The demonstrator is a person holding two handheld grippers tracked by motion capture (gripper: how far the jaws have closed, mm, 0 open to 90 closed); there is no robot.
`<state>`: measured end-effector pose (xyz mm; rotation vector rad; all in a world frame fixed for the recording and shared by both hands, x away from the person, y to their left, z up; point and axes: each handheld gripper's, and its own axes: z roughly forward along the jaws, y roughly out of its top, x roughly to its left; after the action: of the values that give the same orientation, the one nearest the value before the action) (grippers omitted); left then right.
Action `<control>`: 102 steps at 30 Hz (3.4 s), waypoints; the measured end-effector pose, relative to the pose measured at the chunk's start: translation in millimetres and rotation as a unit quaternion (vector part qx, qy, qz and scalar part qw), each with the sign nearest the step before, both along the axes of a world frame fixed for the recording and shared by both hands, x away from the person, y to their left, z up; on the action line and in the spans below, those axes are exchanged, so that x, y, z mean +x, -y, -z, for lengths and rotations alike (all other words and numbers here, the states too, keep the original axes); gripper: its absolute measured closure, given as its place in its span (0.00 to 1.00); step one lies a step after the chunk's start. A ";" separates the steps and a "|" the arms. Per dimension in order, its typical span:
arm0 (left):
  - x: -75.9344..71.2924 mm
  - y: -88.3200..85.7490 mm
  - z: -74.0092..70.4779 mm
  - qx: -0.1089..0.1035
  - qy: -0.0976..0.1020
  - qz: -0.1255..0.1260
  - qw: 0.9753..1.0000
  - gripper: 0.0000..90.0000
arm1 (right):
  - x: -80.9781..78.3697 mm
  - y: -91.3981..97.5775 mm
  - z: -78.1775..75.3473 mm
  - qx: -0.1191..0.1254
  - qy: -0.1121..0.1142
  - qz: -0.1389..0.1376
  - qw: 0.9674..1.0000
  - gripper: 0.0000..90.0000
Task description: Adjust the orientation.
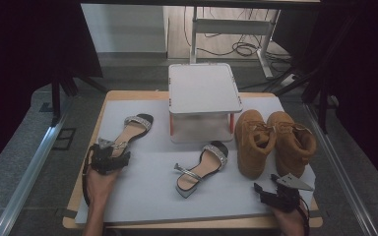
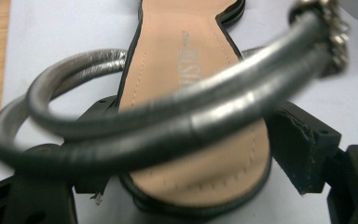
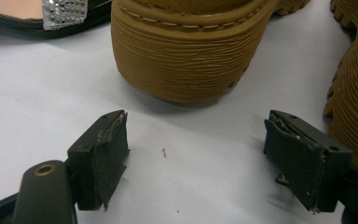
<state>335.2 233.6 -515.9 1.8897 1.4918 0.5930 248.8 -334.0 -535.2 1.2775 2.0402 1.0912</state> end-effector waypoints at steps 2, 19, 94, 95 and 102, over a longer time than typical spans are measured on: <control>3.4 0.3 0.4 0.002 -0.002 -0.001 1.000 0.26 | 0.0 0.0 0.0 0.000 0.000 0.000 1.000 0.24; 19.3 0.1 1.6 -0.007 -0.006 0.006 1.000 0.41 | 0.0 0.0 0.0 0.000 0.000 0.000 1.000 0.24; -48.8 45.3 -47.4 -0.067 0.041 0.139 0.987 0.43 | 0.0 -0.1 0.0 0.000 0.000 0.000 1.000 0.24; -46.4 49.9 -47.3 -0.068 0.040 0.144 0.987 0.43 | 0.0 -0.1 0.0 0.000 0.000 0.000 1.000 0.24; -38.8 63.8 -47.8 -0.067 0.043 0.155 0.985 0.43 | 0.0 -0.1 0.0 0.000 0.000 0.000 1.000 0.24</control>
<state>296.4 169.8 -468.1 1.9136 1.1248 0.4119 248.8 -334.0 -535.2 1.2779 2.0392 1.0907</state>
